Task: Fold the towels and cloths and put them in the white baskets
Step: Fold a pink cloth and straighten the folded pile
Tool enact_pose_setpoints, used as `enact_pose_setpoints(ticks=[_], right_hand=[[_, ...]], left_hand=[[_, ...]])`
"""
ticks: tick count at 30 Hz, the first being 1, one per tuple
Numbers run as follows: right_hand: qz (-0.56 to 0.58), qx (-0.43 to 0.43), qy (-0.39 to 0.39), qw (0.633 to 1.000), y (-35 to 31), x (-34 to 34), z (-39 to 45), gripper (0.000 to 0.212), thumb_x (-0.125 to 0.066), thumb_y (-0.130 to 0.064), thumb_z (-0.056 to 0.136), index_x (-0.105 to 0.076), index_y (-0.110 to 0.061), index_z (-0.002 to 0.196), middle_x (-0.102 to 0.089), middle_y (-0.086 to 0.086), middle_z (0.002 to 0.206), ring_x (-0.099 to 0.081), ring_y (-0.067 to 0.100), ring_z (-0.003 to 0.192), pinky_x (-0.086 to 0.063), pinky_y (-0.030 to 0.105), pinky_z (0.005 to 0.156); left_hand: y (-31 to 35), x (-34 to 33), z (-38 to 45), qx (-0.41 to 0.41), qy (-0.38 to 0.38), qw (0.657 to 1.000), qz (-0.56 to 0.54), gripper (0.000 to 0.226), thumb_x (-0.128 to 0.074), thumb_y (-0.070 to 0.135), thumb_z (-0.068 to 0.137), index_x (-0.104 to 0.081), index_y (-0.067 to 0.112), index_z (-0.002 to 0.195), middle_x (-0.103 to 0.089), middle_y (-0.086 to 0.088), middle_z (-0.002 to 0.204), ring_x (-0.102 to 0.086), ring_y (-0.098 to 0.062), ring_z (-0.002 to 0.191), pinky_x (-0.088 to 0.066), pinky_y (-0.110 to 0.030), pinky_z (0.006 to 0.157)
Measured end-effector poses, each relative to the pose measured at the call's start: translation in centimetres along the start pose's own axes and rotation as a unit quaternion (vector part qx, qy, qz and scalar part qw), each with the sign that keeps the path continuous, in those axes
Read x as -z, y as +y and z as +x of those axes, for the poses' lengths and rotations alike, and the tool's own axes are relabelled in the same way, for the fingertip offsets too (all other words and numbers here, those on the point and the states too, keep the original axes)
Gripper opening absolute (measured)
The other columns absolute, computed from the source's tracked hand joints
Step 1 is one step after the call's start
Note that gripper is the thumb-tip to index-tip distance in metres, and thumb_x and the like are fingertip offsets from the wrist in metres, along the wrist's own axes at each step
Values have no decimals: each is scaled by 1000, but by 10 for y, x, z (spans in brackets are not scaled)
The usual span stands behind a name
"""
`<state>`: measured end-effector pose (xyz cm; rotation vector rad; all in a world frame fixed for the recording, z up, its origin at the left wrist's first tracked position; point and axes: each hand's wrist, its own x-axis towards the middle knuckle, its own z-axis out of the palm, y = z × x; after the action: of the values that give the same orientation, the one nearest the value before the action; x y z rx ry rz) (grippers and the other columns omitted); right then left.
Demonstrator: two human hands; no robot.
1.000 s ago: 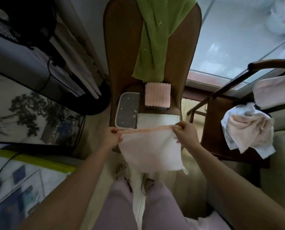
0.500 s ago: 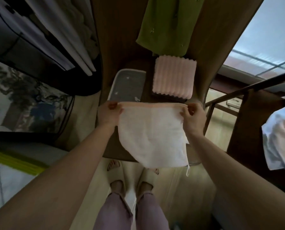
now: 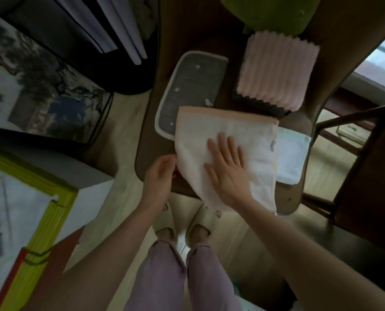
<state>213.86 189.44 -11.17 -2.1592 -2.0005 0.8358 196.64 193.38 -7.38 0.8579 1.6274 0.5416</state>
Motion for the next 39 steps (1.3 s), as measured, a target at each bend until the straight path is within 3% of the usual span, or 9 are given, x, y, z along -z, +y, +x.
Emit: enact_pose_setpoints(ticks=[3,8,14,20,23,26,29,35,39], right_hand=[[-12,1,-7,1000,5,-10,5,63,-18,-52,101,6,-31,155,18,-3,161,20,16,147,14,36,119],[-15,-4,2,1000,4,-17,6,65,-12,-54,98,5,-28,155,18,-3,162,20,15,147,13,37,120],[2,-3,-25,1000,4,-16,8,68,-9,-59,95,8,-30,154,19,-5,161,22,13,147,18,31,117],[-10,-5,-30,999,5,-15,8,67,-8,-60,96,13,-32,153,22,-5,160,24,12,146,17,34,118],[-21,-6,-21,1000,4,-19,8,67,-9,-60,96,13,-32,153,22,-4,160,23,14,146,16,35,118],[-22,-8,-15,1000,4,-21,8,66,-11,-59,97,12,-32,153,20,-4,161,22,14,146,16,36,118],[-26,-9,-13,1000,4,-21,7,66,-14,-58,98,12,-31,153,20,-4,161,23,14,146,16,35,118],[-25,-4,-7,1000,3,-22,6,68,-19,-56,99,12,-29,154,19,-2,161,21,17,147,11,42,120],[-38,-12,-4,999,1,-25,5,69,-19,-57,99,11,-28,154,19,-1,161,21,17,147,10,43,120]], left_hand=[[-14,6,-10,-38,-75,996,38,14,-55,22,97,-68,17,101,-69,10,91,-62,6,83,-45,-7,72],[-19,11,-1,-149,-174,965,125,13,-58,20,95,-65,9,92,-65,-2,91,-58,-6,87,-40,-13,74],[-13,24,-11,-181,-165,965,93,12,-52,18,99,-52,14,88,-61,15,70,-55,4,65,-39,-12,59],[-37,47,-6,-159,-102,955,231,20,-59,34,93,-65,22,78,-64,6,70,-58,-16,71,-46,-34,64],[-33,44,-11,-181,-141,954,192,19,-60,24,93,-63,23,75,-61,15,83,-54,-6,90,-48,-27,78],[-24,35,-18,-121,-185,971,95,12,-54,24,98,-58,19,89,-60,15,74,-57,1,70,-45,-16,66],[-30,30,-16,-41,-205,969,129,24,-55,36,96,-56,21,114,-67,13,87,-64,2,76,-46,-12,63],[-49,44,-3,-79,-69,932,348,41,-51,41,97,-45,23,61,-45,7,55,-42,-10,50,-25,-27,50],[-43,40,-1,-118,-10,886,448,33,-54,46,93,-59,18,76,-60,3,71,-55,-18,68,-42,-32,62]])
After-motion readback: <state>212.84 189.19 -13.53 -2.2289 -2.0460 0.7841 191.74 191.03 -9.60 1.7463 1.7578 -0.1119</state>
